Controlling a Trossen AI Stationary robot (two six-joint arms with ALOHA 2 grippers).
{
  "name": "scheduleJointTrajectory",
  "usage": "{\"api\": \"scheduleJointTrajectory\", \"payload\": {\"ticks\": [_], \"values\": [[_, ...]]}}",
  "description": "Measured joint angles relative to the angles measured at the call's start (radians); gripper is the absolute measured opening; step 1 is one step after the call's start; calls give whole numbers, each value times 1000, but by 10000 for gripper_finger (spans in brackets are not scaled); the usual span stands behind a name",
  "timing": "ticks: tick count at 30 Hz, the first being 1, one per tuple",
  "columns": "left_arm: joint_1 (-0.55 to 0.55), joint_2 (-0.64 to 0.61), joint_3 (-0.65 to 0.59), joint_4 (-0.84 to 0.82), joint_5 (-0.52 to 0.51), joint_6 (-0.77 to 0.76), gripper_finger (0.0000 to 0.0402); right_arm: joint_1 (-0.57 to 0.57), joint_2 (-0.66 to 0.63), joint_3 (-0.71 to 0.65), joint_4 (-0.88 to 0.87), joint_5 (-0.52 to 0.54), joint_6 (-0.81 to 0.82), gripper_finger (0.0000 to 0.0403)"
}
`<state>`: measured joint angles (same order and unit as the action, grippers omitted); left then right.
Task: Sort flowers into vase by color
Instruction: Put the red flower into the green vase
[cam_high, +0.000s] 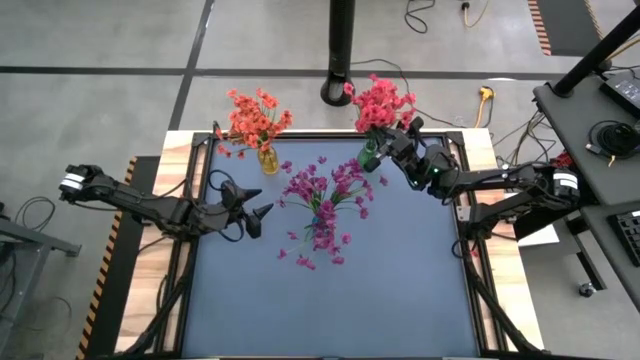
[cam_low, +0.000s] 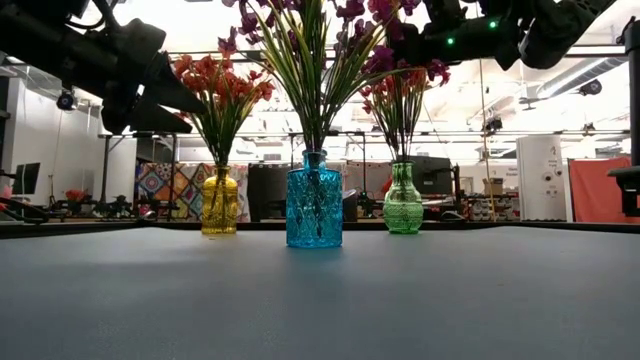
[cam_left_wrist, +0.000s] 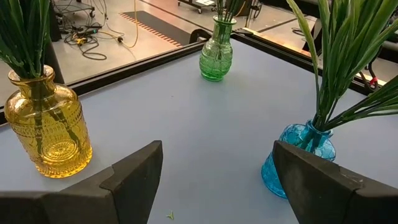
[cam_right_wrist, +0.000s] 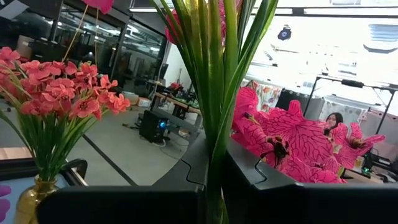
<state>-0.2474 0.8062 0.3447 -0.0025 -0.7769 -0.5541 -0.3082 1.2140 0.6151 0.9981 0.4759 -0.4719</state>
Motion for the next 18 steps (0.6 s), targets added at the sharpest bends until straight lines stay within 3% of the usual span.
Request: {"api": "scheduleJointTrajectory", "payload": {"ticks": [18], "values": [[0,0,0,-3,0,0,287,0,0,0,-10,24,34,56]]}}
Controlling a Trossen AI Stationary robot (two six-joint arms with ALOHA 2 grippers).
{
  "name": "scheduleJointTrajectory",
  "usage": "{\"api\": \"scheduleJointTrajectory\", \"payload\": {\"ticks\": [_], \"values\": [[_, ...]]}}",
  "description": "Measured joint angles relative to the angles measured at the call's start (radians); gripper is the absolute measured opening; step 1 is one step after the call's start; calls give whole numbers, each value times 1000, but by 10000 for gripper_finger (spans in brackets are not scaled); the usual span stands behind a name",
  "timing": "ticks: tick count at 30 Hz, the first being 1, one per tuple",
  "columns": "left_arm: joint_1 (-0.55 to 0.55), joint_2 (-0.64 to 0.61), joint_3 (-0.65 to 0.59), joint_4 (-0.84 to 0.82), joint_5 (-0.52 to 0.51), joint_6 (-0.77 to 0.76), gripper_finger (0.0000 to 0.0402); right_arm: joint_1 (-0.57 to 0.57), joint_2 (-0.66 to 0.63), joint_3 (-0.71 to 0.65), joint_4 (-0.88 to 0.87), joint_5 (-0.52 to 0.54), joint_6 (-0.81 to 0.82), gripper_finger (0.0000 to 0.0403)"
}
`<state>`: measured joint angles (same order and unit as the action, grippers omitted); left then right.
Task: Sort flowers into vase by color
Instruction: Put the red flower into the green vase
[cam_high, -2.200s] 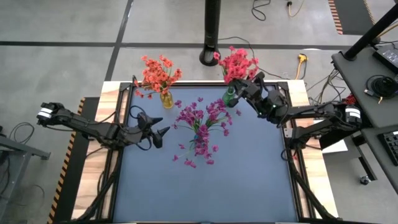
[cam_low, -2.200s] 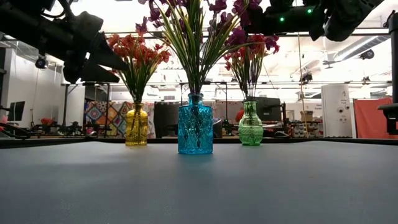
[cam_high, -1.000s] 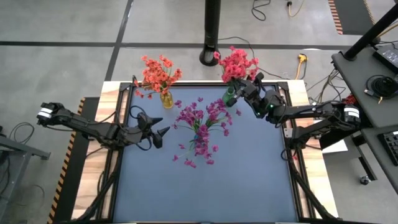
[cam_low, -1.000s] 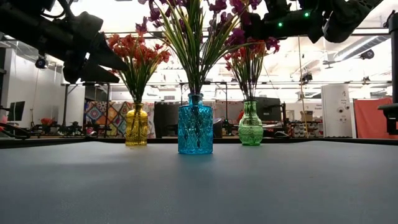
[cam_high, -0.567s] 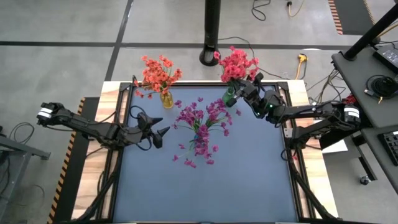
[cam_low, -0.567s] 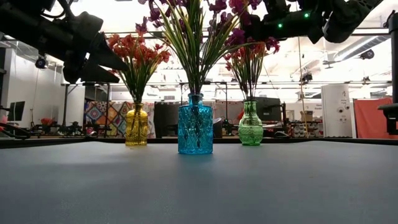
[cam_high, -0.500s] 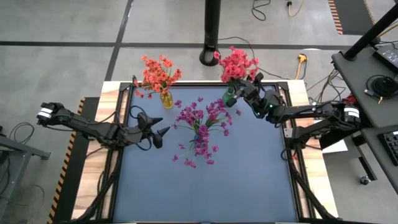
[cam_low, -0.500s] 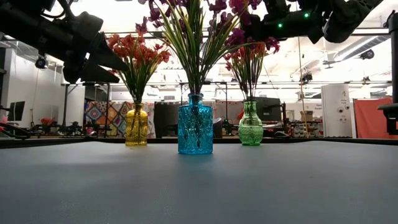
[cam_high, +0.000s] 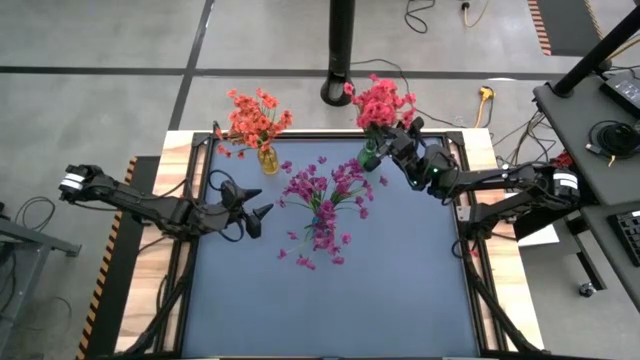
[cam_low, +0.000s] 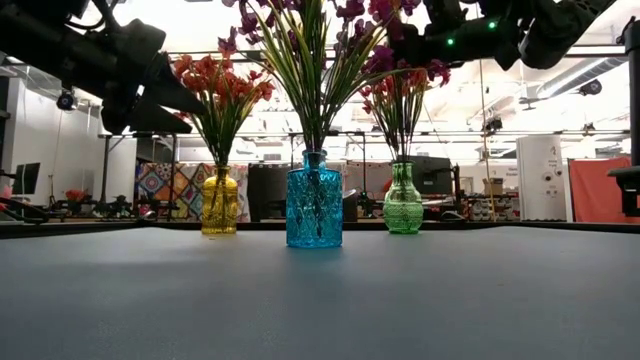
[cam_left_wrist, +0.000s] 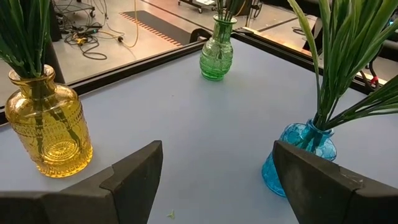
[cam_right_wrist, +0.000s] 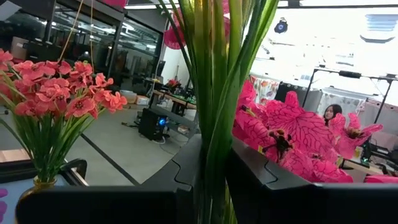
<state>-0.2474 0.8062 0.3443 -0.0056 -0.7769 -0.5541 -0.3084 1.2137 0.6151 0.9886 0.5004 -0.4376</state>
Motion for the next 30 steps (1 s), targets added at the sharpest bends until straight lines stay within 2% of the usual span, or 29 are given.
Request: {"api": "scheduleJointTrajectory", "payload": {"ticks": [17,26,30], "values": [[0,0,0,-4,0,0,287,0,0,0,-46,51,27,122],[0,0,0,-4,0,0,287,1,-1,0,-78,53,38,171],[0,0,0,-4,0,0,287,3,-3,0,-122,91,51,195]]}}
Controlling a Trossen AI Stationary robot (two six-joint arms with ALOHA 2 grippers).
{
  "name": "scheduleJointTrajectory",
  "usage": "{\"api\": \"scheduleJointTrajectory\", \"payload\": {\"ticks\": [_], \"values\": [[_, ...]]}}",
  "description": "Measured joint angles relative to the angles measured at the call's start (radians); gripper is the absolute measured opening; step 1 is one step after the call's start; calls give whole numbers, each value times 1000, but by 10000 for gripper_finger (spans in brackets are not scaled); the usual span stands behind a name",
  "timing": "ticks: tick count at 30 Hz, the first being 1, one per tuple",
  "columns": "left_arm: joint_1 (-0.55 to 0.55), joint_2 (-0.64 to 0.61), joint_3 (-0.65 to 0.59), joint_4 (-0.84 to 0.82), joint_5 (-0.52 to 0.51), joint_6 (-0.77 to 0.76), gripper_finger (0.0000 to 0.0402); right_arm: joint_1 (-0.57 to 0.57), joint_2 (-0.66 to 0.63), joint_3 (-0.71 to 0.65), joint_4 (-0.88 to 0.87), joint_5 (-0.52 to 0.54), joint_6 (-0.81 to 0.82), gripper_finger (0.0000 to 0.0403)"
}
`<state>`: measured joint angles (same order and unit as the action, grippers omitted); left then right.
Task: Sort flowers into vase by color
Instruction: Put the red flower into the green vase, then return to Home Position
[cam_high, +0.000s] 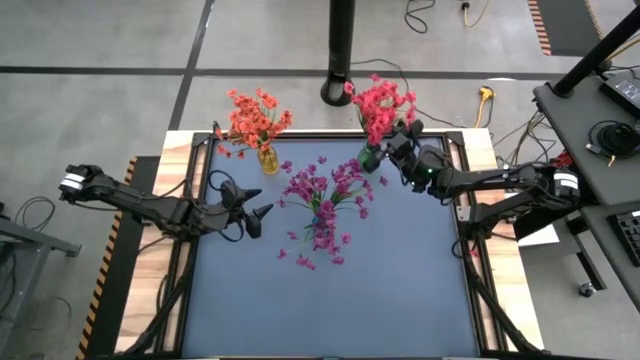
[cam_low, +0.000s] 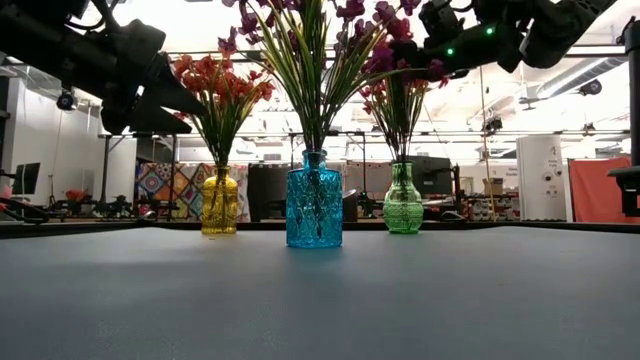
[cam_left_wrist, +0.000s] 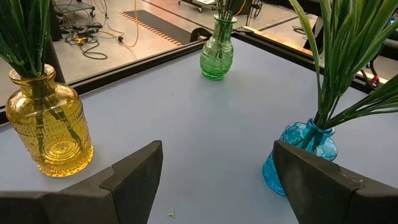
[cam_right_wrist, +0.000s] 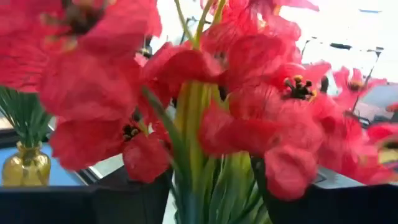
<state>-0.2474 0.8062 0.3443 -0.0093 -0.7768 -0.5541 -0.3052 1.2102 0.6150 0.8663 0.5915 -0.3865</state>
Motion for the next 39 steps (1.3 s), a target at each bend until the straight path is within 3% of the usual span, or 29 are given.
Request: {"api": "scheduleJointTrajectory", "payload": {"ticks": [19,29,33,35,39], "values": [[0,0,0,0,0,3,287,24,-129,0,-438,11,261,308],[0,0,0,-1,0,30,287,39,-228,0,-734,11,380,327],[0,0,0,-8,12,38,287,45,-316,7,-820,12,356,325],[0,-1,0,-14,76,18,287,48,-365,29,-919,11,369,325],[-6,-17,1,-23,333,-80,287,70,-454,56,-1059,-63,445,325]]}}
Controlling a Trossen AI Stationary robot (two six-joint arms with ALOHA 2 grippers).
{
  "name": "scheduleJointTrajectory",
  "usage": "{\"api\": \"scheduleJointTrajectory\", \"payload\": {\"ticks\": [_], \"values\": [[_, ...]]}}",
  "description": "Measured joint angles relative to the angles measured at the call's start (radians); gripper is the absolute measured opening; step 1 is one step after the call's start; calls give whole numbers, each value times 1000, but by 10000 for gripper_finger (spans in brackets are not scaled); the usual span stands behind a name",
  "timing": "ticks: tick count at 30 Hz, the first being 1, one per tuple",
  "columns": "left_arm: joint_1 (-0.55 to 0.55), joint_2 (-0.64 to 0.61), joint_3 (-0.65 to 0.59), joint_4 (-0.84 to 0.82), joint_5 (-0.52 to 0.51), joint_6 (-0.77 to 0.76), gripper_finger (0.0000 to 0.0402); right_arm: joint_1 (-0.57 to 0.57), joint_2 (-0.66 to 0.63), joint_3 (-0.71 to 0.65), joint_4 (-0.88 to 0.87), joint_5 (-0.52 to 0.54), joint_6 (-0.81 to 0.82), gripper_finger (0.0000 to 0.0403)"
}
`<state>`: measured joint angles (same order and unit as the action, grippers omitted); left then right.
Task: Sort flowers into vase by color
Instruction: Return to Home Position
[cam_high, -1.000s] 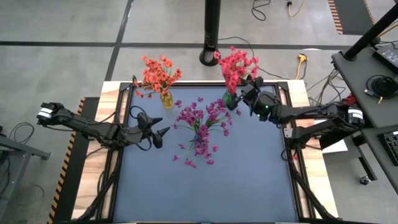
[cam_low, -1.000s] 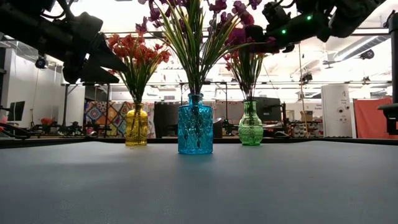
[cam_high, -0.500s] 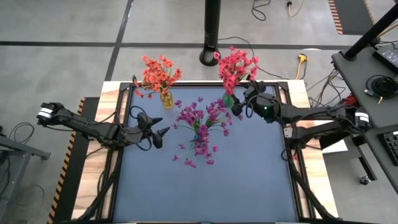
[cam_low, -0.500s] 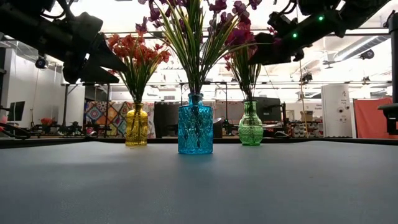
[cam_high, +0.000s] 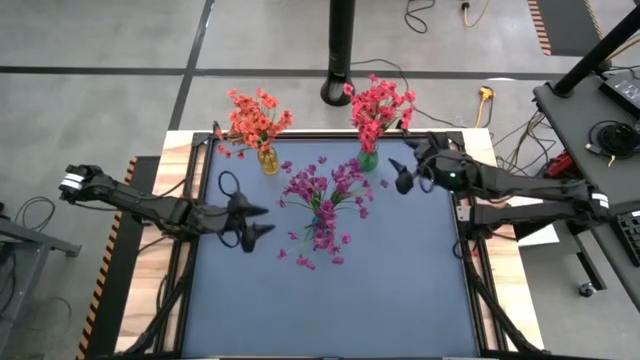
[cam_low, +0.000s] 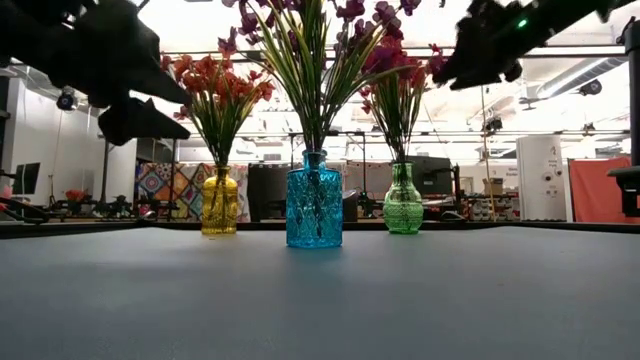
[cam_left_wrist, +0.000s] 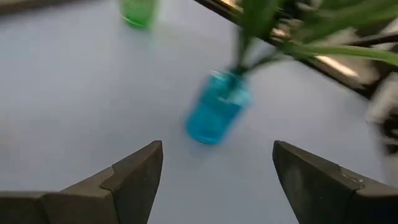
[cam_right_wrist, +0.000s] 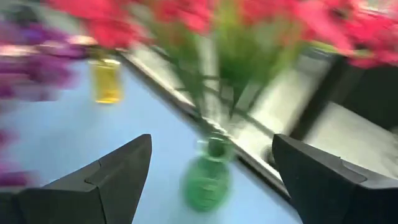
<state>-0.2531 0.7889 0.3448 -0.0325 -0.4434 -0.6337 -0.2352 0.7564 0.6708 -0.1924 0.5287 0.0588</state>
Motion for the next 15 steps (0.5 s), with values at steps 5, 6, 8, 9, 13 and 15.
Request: {"api": "scheduleJointTrajectory", "payload": {"ticks": [5,6,8,9,13,15], "values": [[-98,-10,1,-11,75,-59,287,55,-94,-18,-5,-191,-29,325],[-131,-12,1,-22,81,-81,287,70,-114,-26,-5,-204,-24,325],[-220,-11,-1,-26,62,-101,287,104,-155,-49,-4,-215,-17,325],[-271,-11,-6,-32,19,-99,287,122,-174,-64,-3,-215,-16,325],[-487,-9,-7,-37,-169,-53,287,200,-244,-139,50,-215,-3,325],[-587,-11,3,-17,-295,-29,287,239,-272,-171,88,-215,-6,325]]}}
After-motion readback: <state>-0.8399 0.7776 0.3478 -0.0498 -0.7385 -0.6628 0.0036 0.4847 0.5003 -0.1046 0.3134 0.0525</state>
